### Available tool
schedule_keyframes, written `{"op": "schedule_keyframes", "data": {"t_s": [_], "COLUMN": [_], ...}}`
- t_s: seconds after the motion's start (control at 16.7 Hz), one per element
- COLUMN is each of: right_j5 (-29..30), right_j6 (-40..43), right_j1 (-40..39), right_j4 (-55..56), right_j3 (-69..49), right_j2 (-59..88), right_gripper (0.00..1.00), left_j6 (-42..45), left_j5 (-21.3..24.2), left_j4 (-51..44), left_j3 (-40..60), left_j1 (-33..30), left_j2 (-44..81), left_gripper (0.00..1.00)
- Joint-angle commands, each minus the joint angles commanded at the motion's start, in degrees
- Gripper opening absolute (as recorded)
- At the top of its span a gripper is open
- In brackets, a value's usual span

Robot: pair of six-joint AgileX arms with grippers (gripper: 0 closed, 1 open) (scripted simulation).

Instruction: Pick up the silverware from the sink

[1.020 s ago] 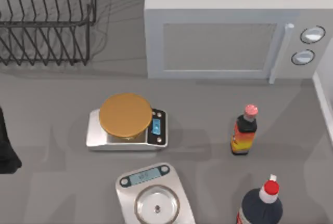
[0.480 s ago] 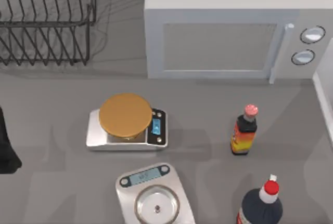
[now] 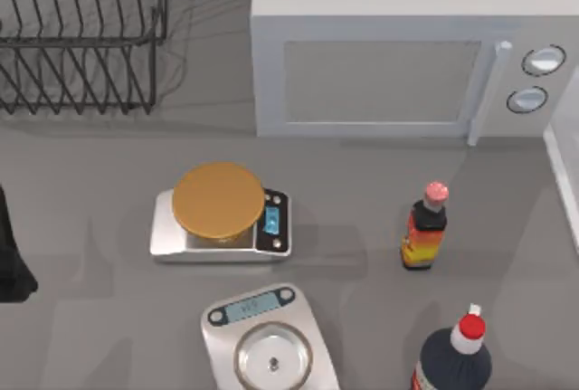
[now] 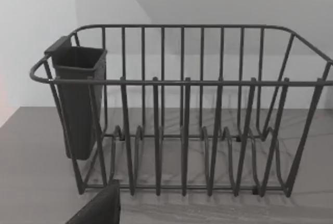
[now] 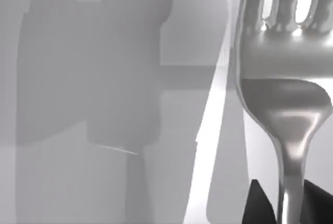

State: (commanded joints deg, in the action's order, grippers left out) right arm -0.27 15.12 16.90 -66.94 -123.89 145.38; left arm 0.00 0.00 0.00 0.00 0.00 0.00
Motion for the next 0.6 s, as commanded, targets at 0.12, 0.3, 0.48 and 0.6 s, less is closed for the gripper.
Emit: {"op": "schedule_keyframes", "data": {"t_s": [0.12, 0.3, 0.48, 0.6], "right_j5": [0.0, 0.0, 0.0, 0.0], "right_j6": [0.0, 0.0, 0.0, -0.2], "right_j1": [0.0, 0.0, 0.0, -0.1], "right_j4": [-6.1, -10.8, -11.1, -10.9], "right_j3": [-4.1, -7.8, -8.1, -7.9], "right_j2": [-1.7, -3.7, -3.9, -3.9], "right_gripper": [0.00, 0.00, 0.00, 0.00], "left_j6": [0.0, 0.0, 0.0, 0.0], "left_j5": [0.0, 0.0, 0.0, 0.0], "left_j4": [0.0, 0.0, 0.0, 0.0], "left_j3": [0.0, 0.0, 0.0, 0.0], "left_j1": [0.0, 0.0, 0.0, 0.0], "left_j2": [0.0, 0.0, 0.0, 0.0], "left_gripper": [1.00, 1.00, 1.00, 1.00]}}
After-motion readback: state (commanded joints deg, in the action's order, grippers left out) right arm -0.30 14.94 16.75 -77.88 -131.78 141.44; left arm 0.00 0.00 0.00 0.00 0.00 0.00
